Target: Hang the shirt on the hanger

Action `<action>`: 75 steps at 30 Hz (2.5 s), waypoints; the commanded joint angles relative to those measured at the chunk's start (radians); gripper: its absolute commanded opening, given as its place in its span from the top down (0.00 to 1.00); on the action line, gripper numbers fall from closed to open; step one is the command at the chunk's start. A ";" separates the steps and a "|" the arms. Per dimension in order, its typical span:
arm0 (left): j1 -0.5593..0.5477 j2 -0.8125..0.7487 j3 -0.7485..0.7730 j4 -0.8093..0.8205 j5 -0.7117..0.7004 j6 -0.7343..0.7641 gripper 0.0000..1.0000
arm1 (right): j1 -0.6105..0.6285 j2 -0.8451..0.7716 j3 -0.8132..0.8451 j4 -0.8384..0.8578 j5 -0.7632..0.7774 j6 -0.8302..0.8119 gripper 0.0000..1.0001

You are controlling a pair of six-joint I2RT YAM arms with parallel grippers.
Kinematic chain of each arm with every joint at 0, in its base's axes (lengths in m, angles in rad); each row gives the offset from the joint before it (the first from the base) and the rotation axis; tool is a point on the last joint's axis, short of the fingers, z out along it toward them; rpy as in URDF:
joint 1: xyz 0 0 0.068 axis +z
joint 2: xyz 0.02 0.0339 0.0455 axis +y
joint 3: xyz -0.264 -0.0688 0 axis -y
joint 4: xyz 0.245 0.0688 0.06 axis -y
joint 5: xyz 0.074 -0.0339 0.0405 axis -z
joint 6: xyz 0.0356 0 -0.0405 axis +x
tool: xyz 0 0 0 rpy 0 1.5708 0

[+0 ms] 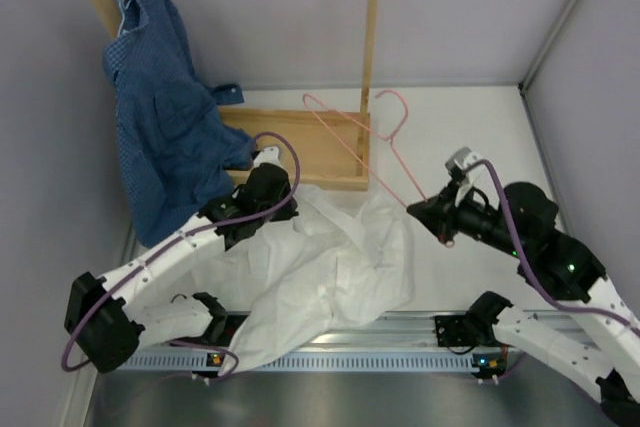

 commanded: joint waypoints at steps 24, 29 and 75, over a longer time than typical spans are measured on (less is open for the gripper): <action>0.189 0.328 0.312 0.000 0.243 0.099 1.00 | -0.008 -0.384 -0.230 -0.391 -0.281 0.196 1.00; 0.191 0.339 0.319 0.000 0.263 0.115 1.00 | -0.008 -0.309 -0.236 -0.372 -0.267 0.191 1.00; -0.193 0.104 0.730 -0.561 0.059 0.308 1.00 | 0.116 0.184 -0.307 0.709 -0.490 0.083 1.00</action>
